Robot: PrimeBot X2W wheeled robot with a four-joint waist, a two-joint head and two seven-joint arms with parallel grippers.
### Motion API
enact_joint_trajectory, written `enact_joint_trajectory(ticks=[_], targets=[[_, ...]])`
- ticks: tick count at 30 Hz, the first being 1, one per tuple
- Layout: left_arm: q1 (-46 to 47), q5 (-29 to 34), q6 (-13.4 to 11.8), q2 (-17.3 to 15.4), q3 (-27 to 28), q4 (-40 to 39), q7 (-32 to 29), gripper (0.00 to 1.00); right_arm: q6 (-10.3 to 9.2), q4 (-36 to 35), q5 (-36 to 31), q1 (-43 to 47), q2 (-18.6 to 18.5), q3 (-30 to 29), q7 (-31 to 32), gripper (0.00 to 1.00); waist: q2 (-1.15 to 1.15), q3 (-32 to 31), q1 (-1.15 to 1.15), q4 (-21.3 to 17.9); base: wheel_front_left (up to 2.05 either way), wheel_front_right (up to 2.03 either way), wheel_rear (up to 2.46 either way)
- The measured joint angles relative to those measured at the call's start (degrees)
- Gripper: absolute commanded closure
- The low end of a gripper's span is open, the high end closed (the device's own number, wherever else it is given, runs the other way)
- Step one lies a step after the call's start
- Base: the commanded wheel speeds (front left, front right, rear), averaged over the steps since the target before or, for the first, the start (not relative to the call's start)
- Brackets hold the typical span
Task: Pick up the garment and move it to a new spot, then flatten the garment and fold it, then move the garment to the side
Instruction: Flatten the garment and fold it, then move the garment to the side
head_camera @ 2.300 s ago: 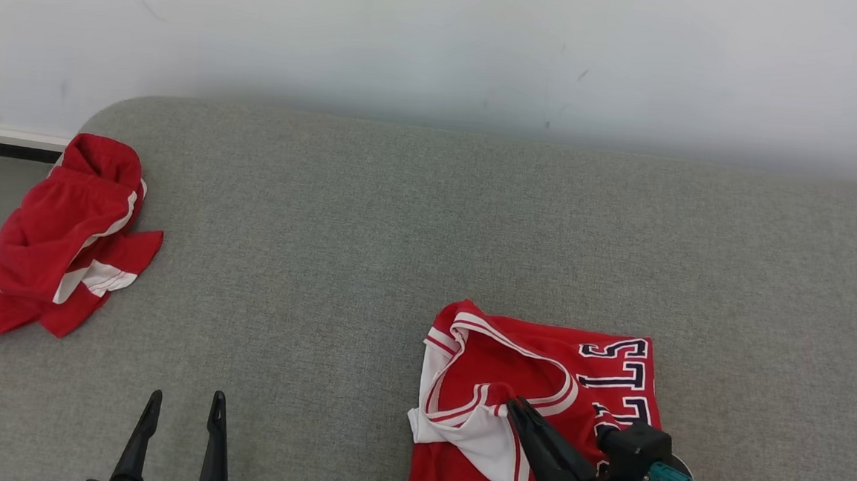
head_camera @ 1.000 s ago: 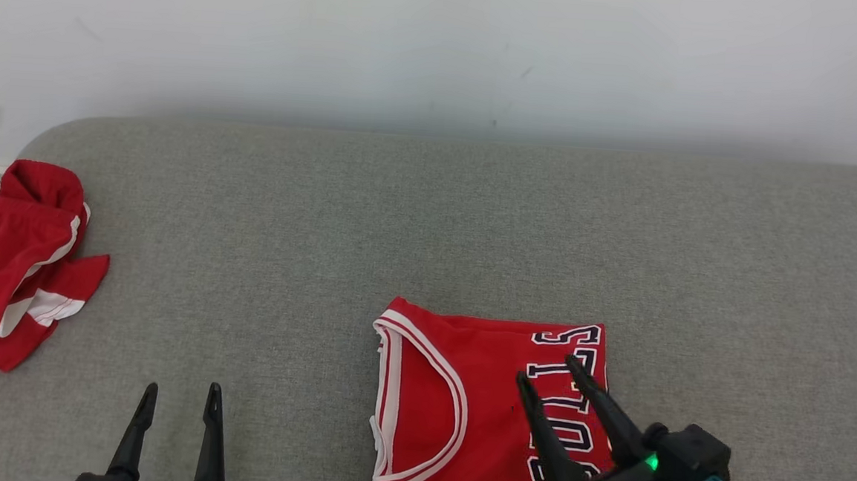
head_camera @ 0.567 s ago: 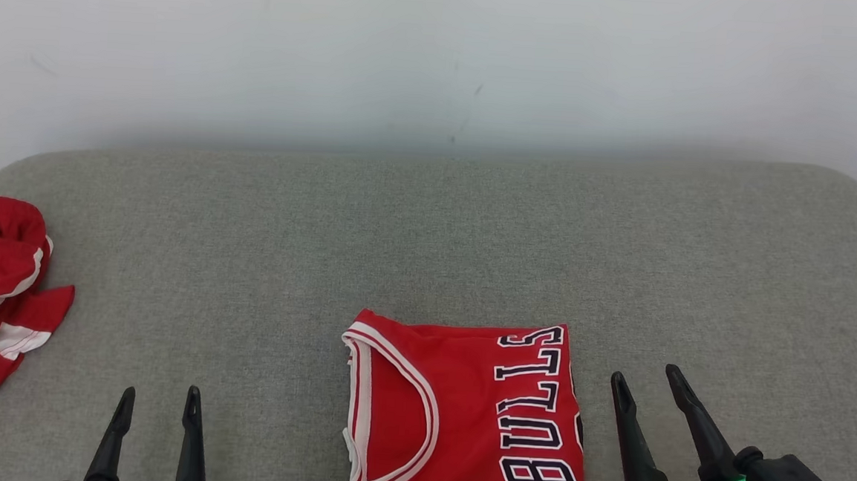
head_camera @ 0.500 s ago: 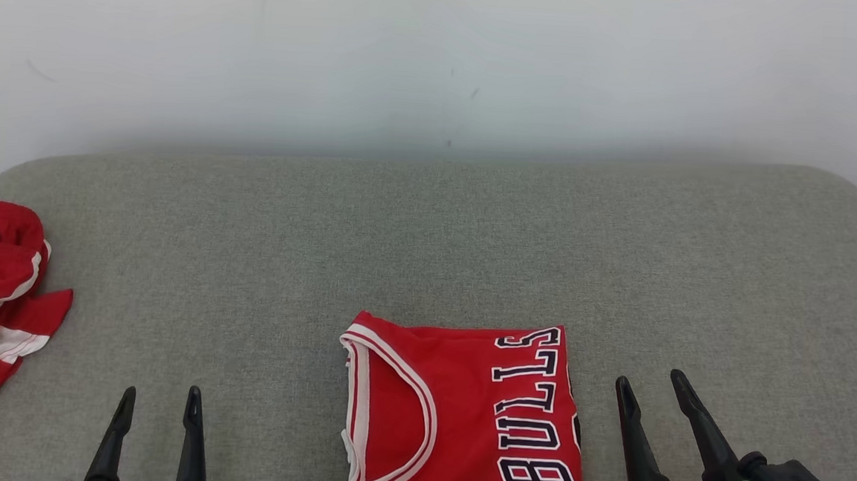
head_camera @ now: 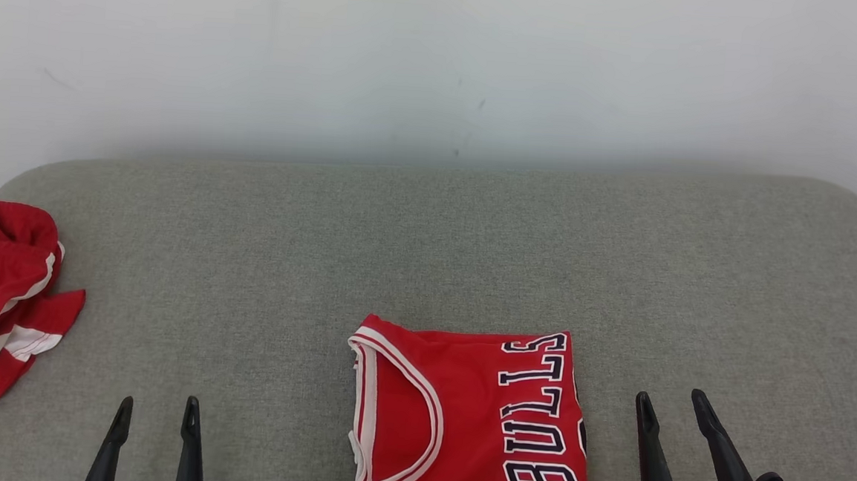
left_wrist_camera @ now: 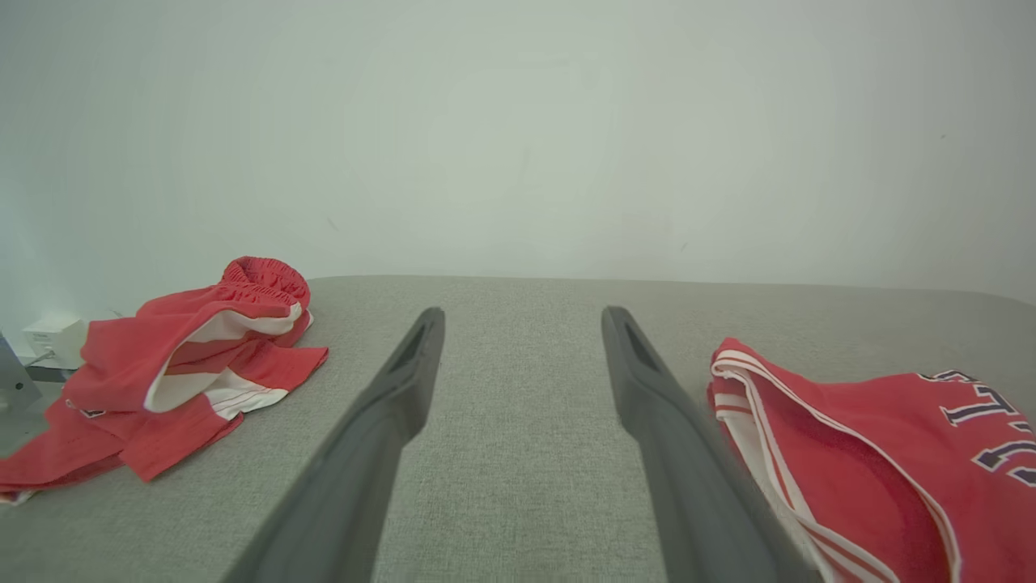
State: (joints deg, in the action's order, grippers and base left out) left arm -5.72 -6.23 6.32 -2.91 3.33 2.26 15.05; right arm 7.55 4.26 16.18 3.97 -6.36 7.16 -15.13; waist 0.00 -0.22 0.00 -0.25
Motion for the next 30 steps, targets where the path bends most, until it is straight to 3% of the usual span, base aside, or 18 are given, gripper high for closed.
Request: enact_joint_trajectory(ticks=[30], targets=[[-2.2,1.0,0.8,-0.4,-2.0,-1.2,0.0,0.00,0.00,2.9,-3.1,0.7,0.7,-1.2,0.0,0.00,0.00,0.1,0.00,1.0,0.00,0.00,0.00]])
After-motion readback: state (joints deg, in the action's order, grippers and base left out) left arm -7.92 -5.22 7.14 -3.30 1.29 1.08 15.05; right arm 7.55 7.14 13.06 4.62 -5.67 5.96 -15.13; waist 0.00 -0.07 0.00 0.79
